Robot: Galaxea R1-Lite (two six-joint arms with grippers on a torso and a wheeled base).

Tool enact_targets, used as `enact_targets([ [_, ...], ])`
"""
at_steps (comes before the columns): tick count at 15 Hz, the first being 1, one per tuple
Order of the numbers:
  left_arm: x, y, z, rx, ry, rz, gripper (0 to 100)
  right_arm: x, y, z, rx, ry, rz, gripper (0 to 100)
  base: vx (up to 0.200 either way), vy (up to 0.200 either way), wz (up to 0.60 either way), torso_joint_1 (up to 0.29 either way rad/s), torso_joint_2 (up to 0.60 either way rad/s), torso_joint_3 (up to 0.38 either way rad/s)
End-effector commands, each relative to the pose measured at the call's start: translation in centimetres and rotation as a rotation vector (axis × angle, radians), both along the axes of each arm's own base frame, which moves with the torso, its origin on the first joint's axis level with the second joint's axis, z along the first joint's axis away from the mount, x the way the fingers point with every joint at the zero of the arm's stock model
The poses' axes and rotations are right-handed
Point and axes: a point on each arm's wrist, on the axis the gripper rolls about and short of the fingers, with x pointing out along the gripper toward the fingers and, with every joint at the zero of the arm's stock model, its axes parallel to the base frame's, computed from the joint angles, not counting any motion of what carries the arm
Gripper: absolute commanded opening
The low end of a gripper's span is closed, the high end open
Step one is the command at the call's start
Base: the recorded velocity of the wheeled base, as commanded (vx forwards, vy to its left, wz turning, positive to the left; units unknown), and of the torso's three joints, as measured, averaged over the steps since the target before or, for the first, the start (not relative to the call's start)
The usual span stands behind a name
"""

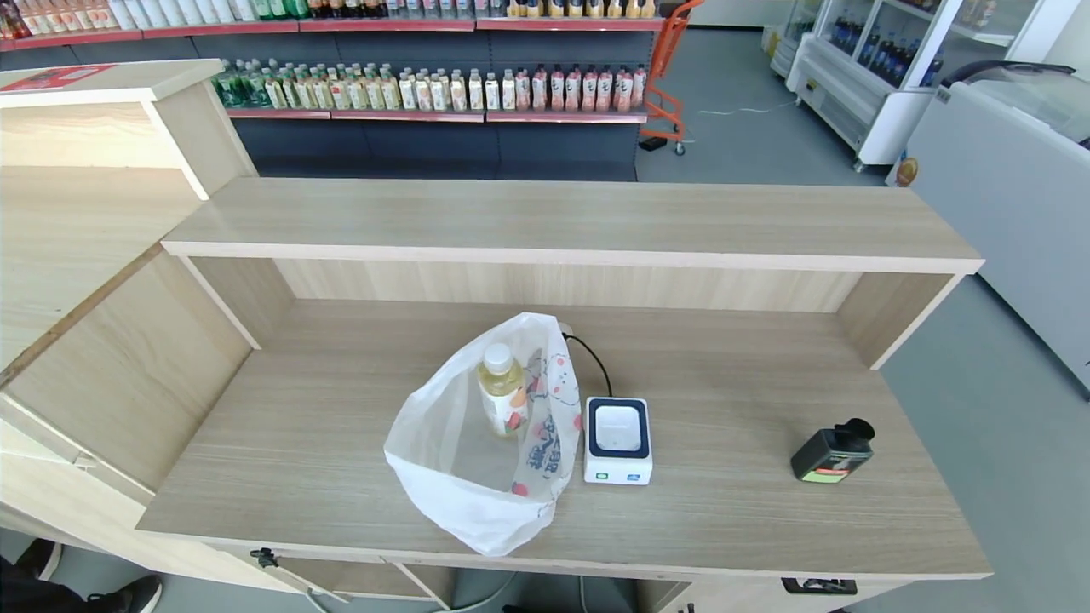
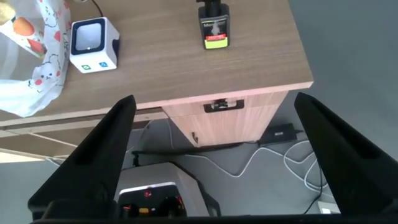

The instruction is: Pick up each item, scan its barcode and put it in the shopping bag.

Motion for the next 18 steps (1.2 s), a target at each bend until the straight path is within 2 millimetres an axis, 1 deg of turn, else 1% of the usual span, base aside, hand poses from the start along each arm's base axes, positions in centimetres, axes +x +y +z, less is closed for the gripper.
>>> enact_targets([
  [1, 0.0, 0.0, 0.0, 0.002, 0.0, 0.002, 100, 0.0, 0.0, 0.0, 0.0, 0.003, -0.001, 100, 0.0, 0.0, 0.0, 0.0, 0.0, 0.0],
  [11, 0.0, 0.0, 0.0, 0.008, 0.0, 0.002, 100, 0.0, 0.0, 0.0, -0.003, 0.003, -0.002, 100, 0.0, -0.2, 0.0, 0.005, 0.0, 0.0],
  [12, 0.0, 0.0, 0.0, 0.007, 0.0, 0.002, 100, 0.0, 0.0, 0.1, -0.004, 0.002, 0.0, 100, 0.0, 0.0, 0.0, 0.0, 0.0, 0.0],
  [13, 0.0, 0.0, 0.0, 0.007, 0.0, 0.002, 100, 0.0, 0.0, 1.5, -0.001, 0.003, 0.028, 100, 0.0, 0.0, 0.0, 0.0, 0.0, 0.0],
  [14, 0.0, 0.0, 0.0, 0.005, 0.0, 0.002, 100, 0.4, 0.0, 3.1, -0.001, 0.032, 0.041, 100, 0.0, 0.0, 0.0, 0.0, 0.0, 0.0],
  [15, 0.0, 0.0, 0.0, 0.005, 0.0, 0.002, 100, 2.9, 0.0, 7.4, -0.007, 0.126, 0.045, 100, 0.0, 0.0, 0.0, 0.0, 0.0, 0.0],
  [16, 0.0, 0.0, 0.0, 0.005, 0.0, 0.002, 100, 5.9, 0.0, 10.3, -0.031, 0.218, 0.011, 100, 0.0, 0.0, 0.0, 0.0, 0.0, 0.0],
  [17, 0.0, 0.0, 0.0, 0.005, 0.0, 0.002, 100, 10.2, -0.1, 12.3, -0.056, 0.335, -0.044, 100, 0.0, 0.0, 0.0, 0.0, 0.0, 0.0],
  [18, 0.0, 0.0, 0.0, 0.005, 0.0, 0.002, 100, 14.0, -0.5, 12.8, -0.079, 0.436, -0.077, 100, 0.0, 0.0, 0.0, 0.0, 0.0, 0.0],
])
